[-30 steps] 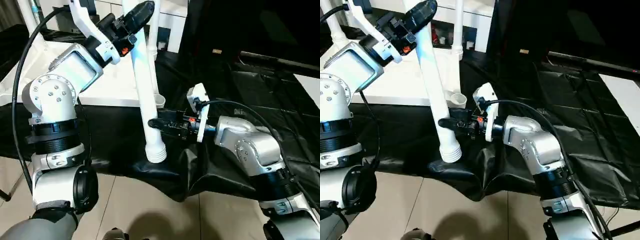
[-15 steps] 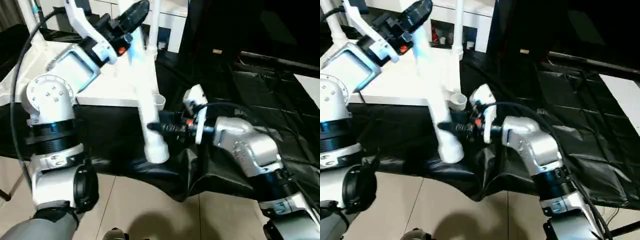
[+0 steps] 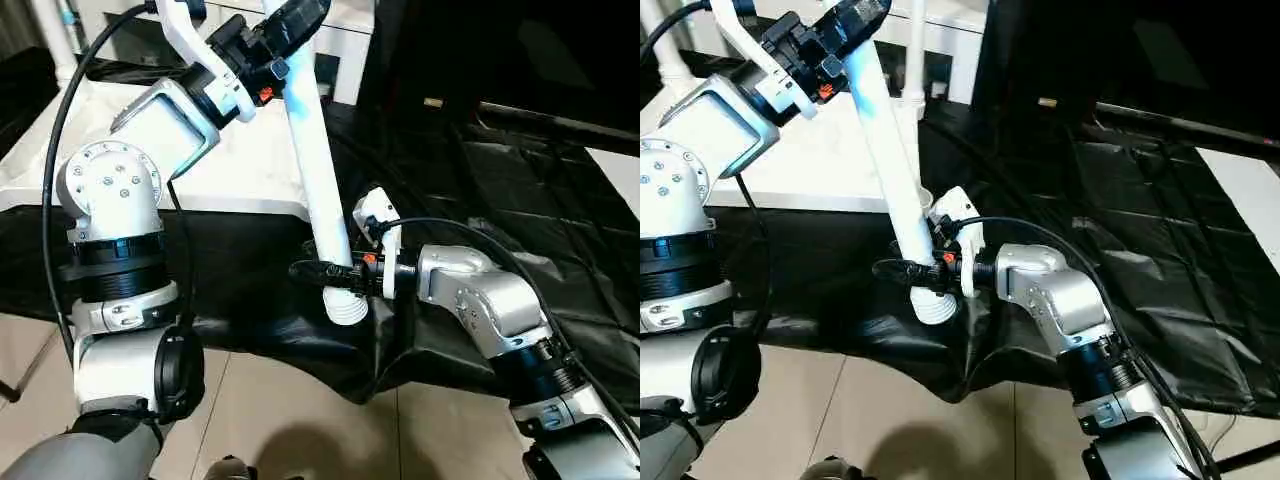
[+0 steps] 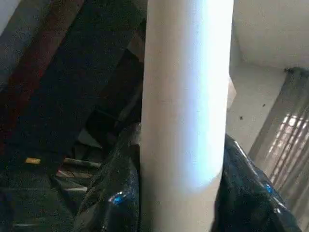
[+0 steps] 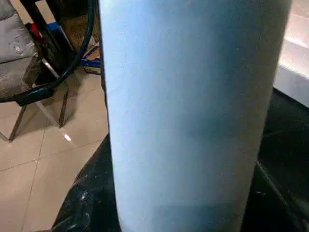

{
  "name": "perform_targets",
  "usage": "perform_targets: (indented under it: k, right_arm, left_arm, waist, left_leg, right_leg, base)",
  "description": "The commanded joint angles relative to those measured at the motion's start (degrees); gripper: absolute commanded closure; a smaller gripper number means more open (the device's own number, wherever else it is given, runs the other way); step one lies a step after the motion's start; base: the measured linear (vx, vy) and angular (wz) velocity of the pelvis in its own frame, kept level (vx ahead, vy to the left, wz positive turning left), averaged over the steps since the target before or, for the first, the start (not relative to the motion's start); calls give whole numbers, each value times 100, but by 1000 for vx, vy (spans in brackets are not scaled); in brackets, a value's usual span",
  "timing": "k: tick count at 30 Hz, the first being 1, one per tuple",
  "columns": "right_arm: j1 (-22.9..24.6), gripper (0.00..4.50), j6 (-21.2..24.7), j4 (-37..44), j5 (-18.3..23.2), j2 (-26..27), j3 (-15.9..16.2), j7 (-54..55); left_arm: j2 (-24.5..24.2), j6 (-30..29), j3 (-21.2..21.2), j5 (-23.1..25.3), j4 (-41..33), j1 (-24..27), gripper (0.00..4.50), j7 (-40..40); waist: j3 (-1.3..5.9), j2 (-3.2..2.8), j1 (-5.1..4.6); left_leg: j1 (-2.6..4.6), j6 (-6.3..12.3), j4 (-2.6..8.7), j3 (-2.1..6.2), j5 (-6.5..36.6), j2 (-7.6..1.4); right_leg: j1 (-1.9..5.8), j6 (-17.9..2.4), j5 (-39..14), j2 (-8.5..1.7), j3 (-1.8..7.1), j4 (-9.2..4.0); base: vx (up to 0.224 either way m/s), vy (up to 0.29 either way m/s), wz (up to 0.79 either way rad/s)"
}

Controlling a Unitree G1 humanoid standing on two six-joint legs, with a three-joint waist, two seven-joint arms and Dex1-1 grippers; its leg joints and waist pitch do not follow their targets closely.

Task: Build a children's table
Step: Pick table leg

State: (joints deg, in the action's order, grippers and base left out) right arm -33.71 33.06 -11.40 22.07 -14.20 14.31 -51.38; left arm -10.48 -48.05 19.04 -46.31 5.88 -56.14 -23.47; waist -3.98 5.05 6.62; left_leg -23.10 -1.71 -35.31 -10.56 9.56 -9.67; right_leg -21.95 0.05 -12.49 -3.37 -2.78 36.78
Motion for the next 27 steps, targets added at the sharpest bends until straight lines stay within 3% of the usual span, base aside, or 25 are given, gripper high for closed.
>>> perform_targets:
  k: [1,2,5,7,11,12,14,17,21,24,27]
  right_arm:
    - [70,263,-6,-104,-79,-95,-117,8]
    - [70,263,-6,-104,-79,-95,-117,8]
    - [107,263,-66,-21,37,-114,-165,-153]
    - [135,264,-65,90,221,-148,-251,-348]
    - [182,264,38,311,528,-237,-366,-708]
    - [184,264,40,316,532,-240,-366,-716]
    - [255,264,117,497,653,-367,-322,-993]
    - [301,264,139,575,679,-437,-294,-1140]
    - [325,264,134,619,669,-474,-240,-1190]
    - [336,264,134,630,659,-479,-233,-1195]
    - [332,264,142,629,649,-479,-254,-1211]
  left_arm:
    - [41,83,-170,42,-181,-13,296,-71]
    - [41,83,-170,42,-181,-13,226,-71]
    - [82,-102,-74,-206,-180,51,226,-106]
    - [74,-214,-10,-398,-162,89,191,-115]
    - [-62,-550,-115,-753,-301,397,183,-700]
    - [-67,-555,-125,-756,-312,409,159,-719]
    - [-266,-682,-599,-815,-789,911,140,-1430]
    - [-442,-728,-1146,-651,-1148,1313,140,-1672]
    - [-520,-657,-1500,-330,-1153,1477,140,-1683]
    - [-563,-648,-1584,-278,-1178,1531,140,-1768]
    - [-546,-651,-1504,-336,-1159,1525,177,-1699]
  waist:
    - [392,-61,-3]
    - [396,-59,-3]
    - [399,-54,1]
    - [406,-52,5]
    - [404,-68,12]
    - [405,-71,13]
    - [396,-76,12]
    - [386,-105,10]
    - [366,-88,6]
    - [373,-88,-3]
    - [381,-83,-10]
  left_leg:
    - [224,-456,500,173,1081,-402]
    - [221,-460,498,171,1080,-400]
    - [220,-447,483,165,1033,-393]
    - [208,-383,474,164,942,-390]
    - [213,-337,473,157,887,-390]
    - [218,-344,478,157,902,-393]
    - [220,-346,490,160,983,-403]
    - [250,-432,512,156,1204,-415]
    - [243,-499,530,170,1396,-411]
    - [236,-544,530,180,1401,-410]
    - [225,-518,521,176,1315,-401]
  right_leg:
    - [195,-1060,-652,-558,290,-438]
    - [199,-1058,-657,-561,290,-437]
    - [199,-1090,-583,-562,291,-425]
    - [214,-1148,-410,-553,286,-410]
    - [213,-1217,-368,-540,279,-398]
    - [211,-1225,-374,-542,278,-397]
    - [208,-1204,-511,-547,282,-406]
    - [162,-1124,-813,-542,290,-438]
    - [161,-1005,-1214,-556,300,-484]
    - [159,-951,-1301,-562,299,-490]
    - [164,-986,-1149,-548,296,-470]
  base:
    - [0,0,0]
    - [0,0,0]
    - [0,0,0]
    - [0,0,0]
    - [0,0,0]
    - [0,0,0]
    - [0,0,0]
    - [0,0,0]
    - [0,0,0]
    - [0,0,0]
    - [0,0,0]
